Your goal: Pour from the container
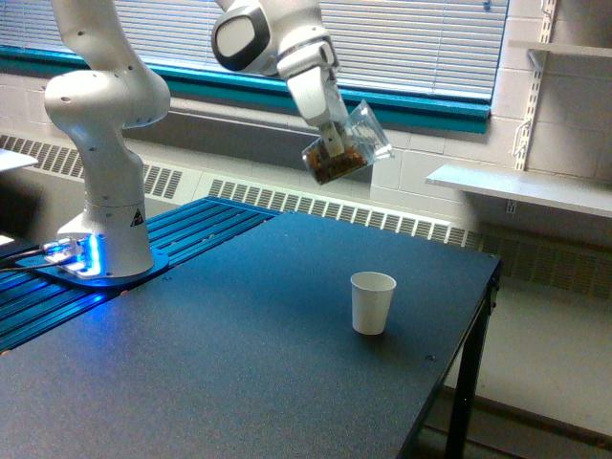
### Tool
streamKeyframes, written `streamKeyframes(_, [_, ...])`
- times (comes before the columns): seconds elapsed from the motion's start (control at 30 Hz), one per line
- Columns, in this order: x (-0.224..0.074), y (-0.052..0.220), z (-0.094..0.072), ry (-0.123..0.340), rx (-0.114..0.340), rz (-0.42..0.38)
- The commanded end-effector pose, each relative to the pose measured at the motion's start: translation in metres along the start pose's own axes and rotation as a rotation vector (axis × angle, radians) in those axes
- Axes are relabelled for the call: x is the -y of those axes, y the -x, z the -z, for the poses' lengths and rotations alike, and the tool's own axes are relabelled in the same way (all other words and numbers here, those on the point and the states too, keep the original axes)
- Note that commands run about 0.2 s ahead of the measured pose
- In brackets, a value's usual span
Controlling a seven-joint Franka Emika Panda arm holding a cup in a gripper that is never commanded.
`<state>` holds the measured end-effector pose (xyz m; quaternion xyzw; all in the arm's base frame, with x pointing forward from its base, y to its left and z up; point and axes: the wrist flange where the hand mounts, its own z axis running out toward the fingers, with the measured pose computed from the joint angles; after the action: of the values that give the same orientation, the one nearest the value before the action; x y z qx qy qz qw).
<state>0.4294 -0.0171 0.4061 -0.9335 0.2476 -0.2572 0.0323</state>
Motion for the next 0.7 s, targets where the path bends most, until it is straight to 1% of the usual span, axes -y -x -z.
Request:
streamKeyframes(0.03, [-0.002, 0.015, -0.01, 0.01, 0.018, -0.018])
streamKeyframes(0.2, [-0.005, 0.024, -0.019, 0.052, 0.043, -0.033])
streamKeyframes(0.33, [-0.007, 0.031, -0.025, 0.09, 0.059, -0.059])
streamKeyframes(0.53, [-0.006, 0.036, -0.032, 0.141, 0.073, -0.092])
streamKeyframes(0.7, [-0.006, 0.041, -0.039, 0.167, 0.078, -0.113])
